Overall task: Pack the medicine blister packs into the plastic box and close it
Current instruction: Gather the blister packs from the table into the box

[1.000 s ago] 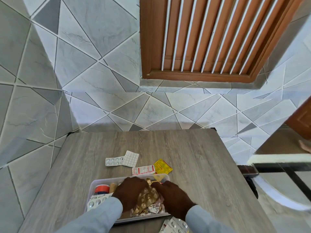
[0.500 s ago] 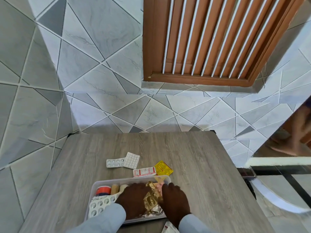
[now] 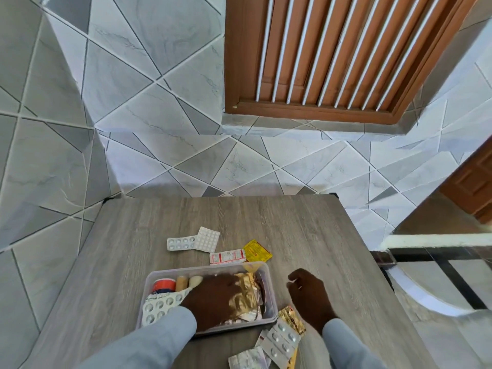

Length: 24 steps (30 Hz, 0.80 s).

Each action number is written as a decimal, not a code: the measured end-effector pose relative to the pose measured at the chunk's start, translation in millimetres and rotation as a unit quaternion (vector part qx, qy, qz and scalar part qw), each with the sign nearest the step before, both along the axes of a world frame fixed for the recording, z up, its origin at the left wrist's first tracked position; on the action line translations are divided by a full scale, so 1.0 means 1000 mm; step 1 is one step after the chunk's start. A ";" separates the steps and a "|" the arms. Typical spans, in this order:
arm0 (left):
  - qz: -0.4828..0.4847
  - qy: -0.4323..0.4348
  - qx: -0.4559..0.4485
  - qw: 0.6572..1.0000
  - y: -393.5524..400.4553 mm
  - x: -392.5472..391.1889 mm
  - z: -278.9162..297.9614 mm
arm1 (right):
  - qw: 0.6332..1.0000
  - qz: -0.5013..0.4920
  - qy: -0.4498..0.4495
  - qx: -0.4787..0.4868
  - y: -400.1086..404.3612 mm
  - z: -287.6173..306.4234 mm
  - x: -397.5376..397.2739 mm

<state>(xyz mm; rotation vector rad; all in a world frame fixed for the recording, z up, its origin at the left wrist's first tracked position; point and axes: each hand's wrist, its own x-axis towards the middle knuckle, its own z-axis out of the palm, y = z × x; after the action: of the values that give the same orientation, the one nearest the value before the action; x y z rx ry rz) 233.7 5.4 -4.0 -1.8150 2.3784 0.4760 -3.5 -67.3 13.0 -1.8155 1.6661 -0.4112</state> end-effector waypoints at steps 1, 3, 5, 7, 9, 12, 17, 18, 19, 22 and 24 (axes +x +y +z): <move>0.005 0.019 -0.034 0.999 0.001 0.002 0.001 | 0.999 -0.007 0.010 0.034 0.003 -0.005 -0.009; 0.011 0.060 -0.130 0.990 0.003 0.006 0.000 | 0.992 -0.004 0.043 0.121 0.018 -0.019 -0.023; 0.020 0.118 -0.214 0.969 0.010 0.004 -0.003 | 0.979 0.009 0.096 0.181 0.036 -0.033 -0.026; 0.014 0.156 -0.260 0.953 0.016 -0.003 -0.005 | 0.968 0.012 0.155 0.198 0.052 -0.041 -0.022; 0.040 0.186 -0.255 0.948 0.026 -0.009 -0.005 | 0.964 0.001 0.189 0.186 0.064 -0.046 -0.014; 0.043 0.189 -0.271 0.943 0.046 -0.011 -0.014 | 0.965 -0.030 0.187 0.182 0.072 -0.052 -0.008; 0.137 0.176 -0.263 0.939 0.079 -0.005 -0.014 | 0.969 -0.078 0.098 0.213 0.079 -0.059 -0.006; 0.166 0.171 -0.257 0.936 0.087 -0.003 -0.013 | 0.969 -0.089 0.083 0.213 0.080 -0.060 -0.006; 0.194 0.166 -0.250 0.934 0.095 -0.002 -0.012 | 0.970 -0.100 0.070 0.212 0.080 -0.061 -0.007; 0.281 0.145 -0.225 0.922 0.122 0.000 -0.014 | 0.968 -0.129 0.027 0.211 0.077 -0.062 -0.010; 0.364 0.142 -0.204 0.898 0.140 -0.003 -0.017 | 0.967 -0.131 -0.004 0.219 0.073 -0.062 -0.016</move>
<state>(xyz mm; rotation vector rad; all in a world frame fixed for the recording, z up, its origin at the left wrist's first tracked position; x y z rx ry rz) 230.3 145.6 -21.1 -3.0311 1.9652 0.3210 -19.3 6.1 -49.3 -1.2761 1.8269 -0.1401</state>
